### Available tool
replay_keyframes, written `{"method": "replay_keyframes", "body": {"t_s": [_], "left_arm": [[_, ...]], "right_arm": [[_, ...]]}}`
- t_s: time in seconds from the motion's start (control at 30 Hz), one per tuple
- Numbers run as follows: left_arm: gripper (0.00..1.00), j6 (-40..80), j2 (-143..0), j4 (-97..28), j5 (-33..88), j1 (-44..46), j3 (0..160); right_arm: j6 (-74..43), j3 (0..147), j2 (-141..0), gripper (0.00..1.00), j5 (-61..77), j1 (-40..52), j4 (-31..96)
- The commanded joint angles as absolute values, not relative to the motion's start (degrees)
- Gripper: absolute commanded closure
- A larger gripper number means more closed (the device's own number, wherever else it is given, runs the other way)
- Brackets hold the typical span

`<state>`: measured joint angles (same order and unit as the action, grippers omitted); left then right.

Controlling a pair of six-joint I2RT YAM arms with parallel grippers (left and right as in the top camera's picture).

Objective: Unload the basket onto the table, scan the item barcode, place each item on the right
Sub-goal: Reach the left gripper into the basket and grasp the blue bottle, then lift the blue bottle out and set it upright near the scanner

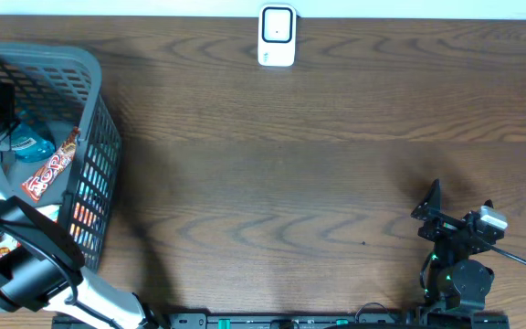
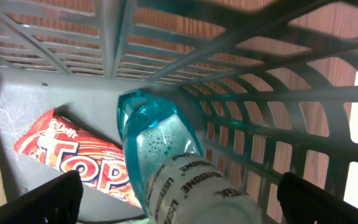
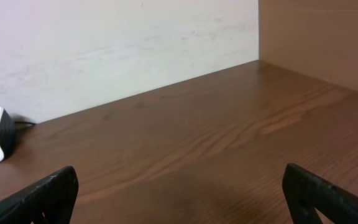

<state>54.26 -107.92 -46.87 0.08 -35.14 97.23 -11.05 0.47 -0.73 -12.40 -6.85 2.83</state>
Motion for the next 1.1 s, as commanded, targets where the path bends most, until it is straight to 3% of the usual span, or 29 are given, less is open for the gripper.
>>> {"method": "replay_keyframes", "body": {"t_s": [0.0,0.17,0.3,0.43,0.73,1.07], "left_arm": [[0.02,55.2,-110.2,-46.6,-0.7,-35.7,97.9],[0.20,55.2,-111.7,-47.3,-2.7,-35.7,97.7],[0.44,55.2,-112.0,-48.6,-5.6,-35.7,97.6],[0.59,55.2,-112.0,-49.2,-9.1,-35.7,97.6],[0.72,54.2,-111.5,-52.5,-9.5,-35.5,97.6],[0.78,51.7,-103.2,-53.8,-9.5,-33.3,97.6]], "right_arm": [[-10.4,0.3,-0.5,0.01,-12.5,-7.1,3.0],[-10.4,0.3,-0.5,0.01,-12.5,-7.1,3.0],[-10.4,0.3,-0.5,0.01,-12.5,-7.1,3.0],[-10.4,0.3,-0.5,0.01,-12.5,-7.1,3.0],[-10.4,0.3,-0.5,0.01,-12.5,-7.1,3.0],[-10.4,0.3,-0.5,0.01,-12.5,-7.1,3.0]]}}
